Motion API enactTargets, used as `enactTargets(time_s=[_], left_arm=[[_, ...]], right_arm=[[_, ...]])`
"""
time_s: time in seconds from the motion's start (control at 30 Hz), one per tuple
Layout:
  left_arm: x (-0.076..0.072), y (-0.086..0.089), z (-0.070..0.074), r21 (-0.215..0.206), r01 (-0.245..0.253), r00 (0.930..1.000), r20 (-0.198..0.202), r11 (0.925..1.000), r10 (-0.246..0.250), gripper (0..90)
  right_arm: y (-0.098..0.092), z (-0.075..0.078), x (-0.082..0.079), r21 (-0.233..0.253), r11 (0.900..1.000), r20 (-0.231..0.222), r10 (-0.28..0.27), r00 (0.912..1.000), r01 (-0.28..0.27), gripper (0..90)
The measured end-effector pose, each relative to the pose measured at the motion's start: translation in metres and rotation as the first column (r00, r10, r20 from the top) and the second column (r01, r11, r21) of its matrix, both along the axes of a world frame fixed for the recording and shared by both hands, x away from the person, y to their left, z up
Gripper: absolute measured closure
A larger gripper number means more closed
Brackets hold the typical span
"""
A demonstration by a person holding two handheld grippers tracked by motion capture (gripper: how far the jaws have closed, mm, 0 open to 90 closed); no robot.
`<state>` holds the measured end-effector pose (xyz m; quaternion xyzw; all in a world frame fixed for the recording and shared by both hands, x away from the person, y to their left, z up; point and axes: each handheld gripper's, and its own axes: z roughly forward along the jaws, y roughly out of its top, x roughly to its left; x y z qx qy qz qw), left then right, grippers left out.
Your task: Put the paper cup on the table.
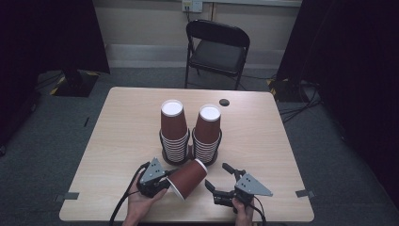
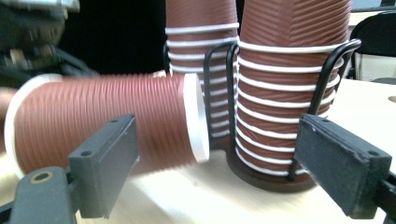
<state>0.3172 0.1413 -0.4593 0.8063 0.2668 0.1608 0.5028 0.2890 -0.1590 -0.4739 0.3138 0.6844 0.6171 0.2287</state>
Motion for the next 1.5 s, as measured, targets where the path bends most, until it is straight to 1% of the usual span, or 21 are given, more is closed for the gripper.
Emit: enactTargets(time_s=[0.1, 0.2, 0.33, 0.43, 0.5, 0.6, 0.63, 0.83, 0.9, 0.93, 0.97, 1.03, 1.1, 1.13, 1.17, 1.2, 1.23, 1.27, 1.43, 1.47, 1.5], left_arm=[[0.003, 0.001, 0.005, 0.009, 0.002, 1.0000, -0.005, 1.0000, -0.002, 85.0], [0.006, 0.000, 0.011, 0.030, 0.015, 0.9997, -0.021, 0.9994, -0.015, 85.0], [0.008, -0.001, 0.017, 0.059, 0.025, 0.9990, -0.040, 0.9979, -0.023, 85.0], [0.009, -0.002, 0.019, 0.067, 0.035, 0.9980, -0.054, 0.9972, -0.031, 84.9], [0.010, -0.003, 0.020, 0.074, 0.034, 0.9972, -0.069, 0.9967, -0.029, 85.0], [0.012, -0.004, 0.022, 0.096, 0.052, 0.9949, -0.091, 0.9940, -0.043, 85.0], [0.013, -0.005, 0.023, 0.103, 0.054, 0.9943, -0.097, 0.9932, -0.044, 85.0], [0.014, -0.010, 0.026, 0.135, 0.088, 0.9907, -0.115, 0.9870, -0.073, 85.0], [0.014, -0.011, 0.025, 0.139, 0.090, 0.9897, -0.124, 0.9863, -0.073, 85.0], [0.014, -0.011, 0.025, 0.139, 0.090, 0.9897, -0.124, 0.9863, -0.073, 85.0], [0.015, -0.011, 0.025, 0.147, 0.096, 0.9884, -0.131, 0.9845, -0.077, 85.0], [0.015, -0.012, 0.024, 0.153, 0.102, 0.9871, -0.138, 0.9829, -0.081, 85.0], [0.016, -0.013, 0.024, 0.166, 0.109, 0.9854, -0.148, 0.9801, -0.085, 85.0], [0.016, -0.013, 0.024, 0.166, 0.109, 0.9854, -0.148, 0.9801, -0.085, 85.0], [0.017, -0.014, 0.024, 0.169, 0.116, 0.9840, -0.154, 0.9787, -0.090, 85.1], [0.017, -0.015, 0.024, 0.173, 0.122, 0.9832, -0.156, 0.9774, -0.095, 85.1], [0.017, -0.017, 0.024, 0.171, 0.121, 0.9824, -0.162, 0.9778, -0.093, 85.0], [0.017, -0.018, 0.025, 0.198, 0.133, 0.9816, -0.162, 0.9712, -0.102, 85.0], [0.018, -0.023, 0.027, 0.200, 0.150, 0.9780, -0.173, 0.9682, -0.116, 85.1], [0.018, -0.023, 0.027, 0.200, 0.150, 0.9780, -0.173, 0.9682, -0.116, 85.1], [0.020, -0.024, 0.028, 0.206, 0.152, 0.9772, -0.178, 0.9667, -0.116, 85.2]], right_arm=[[0.001, -0.001, 0.002, -0.079, 0.997, 0.042, 0.018, 0.9989, -0.015, 12.9], [0.003, -0.002, 0.002, -0.116, 0.993, 0.054, 0.005, 0.9985, 0.001, 12.8], [0.007, -0.004, 0.001, -0.217, 0.976, 0.080, 0.018, 0.9966, 0.000, 12.8], [0.009, -0.005, -0.001, -0.269, 0.963, 0.104, 0.032, 0.9941, -0.003, 12.9], [0.010, -0.005, -0.003, -0.304, 0.952, 0.111, 0.064, 0.9918, -0.028, 12.7], [0.012, -0.005, -0.007, -0.326, 0.944, 0.120, 0.094, 0.9883, -0.050, 12.5], [0.013, -0.005, -0.009, -0.363, 0.930, 0.137, 0.106, 0.9849, -0.050, 12.3], [0.021, -0.005, -0.012, -0.432, 0.901, 0.180, 0.118, 0.9765, -0.029, 11.8], [0.023, -0.005, -0.014, -0.468, 0.883, 0.192, 0.148, 0.9701, -0.042, 11.8], [0.023, -0.005, -0.014, -0.468, 0.883, 0.192, 0.148, 0.9701, -0.042, 11.8], [0.027, -0.005, -0.016, -0.518, 0.854, 0.217, 0.180, 0.9594, -0.043, 11.7], [0.030, -0.004, -0.017, -0.554, 0.832, 0.235, 0.189, 0.9534, -0.029, 11.4], [0.033, -0.004, -0.018, -0.578, 0.816, 0.263, 0.198, 0.9443, -0.010, 11.4], [0.033, -0.004, -0.018, -0.578, 0.816, 0.263, 0.198, 0.9443, -0.010, 11.4], [0.035, -0.003, -0.020, -0.603, 0.798, 0.273, 0.211, 0.9384, -0.004, 11.4], [0.036, -0.002, -0.020, -0.612, 0.791, 0.282, 0.220, 0.9338, -0.002, 11.5], [0.037, -0.002, -0.021, -0.621, 0.784, 0.287, 0.225, 0.9312, 0.002, 11.4], [0.039, -0.002, -0.021, -0.630, 0.777, 0.301, 0.233, 0.9249, 0.009, 11.4], [0.045, -0.002, -0.024, -0.669, 0.742, 0.335, 0.254, 0.9075, 0.039, 11.4], [0.045, -0.002, -0.024, -0.669, 0.742, 0.335, 0.254, 0.9075, 0.039, 11.4], [0.048, -0.002, -0.025, -0.682, 0.729, 0.353, 0.255, 0.9001, 0.061, 11.5]])
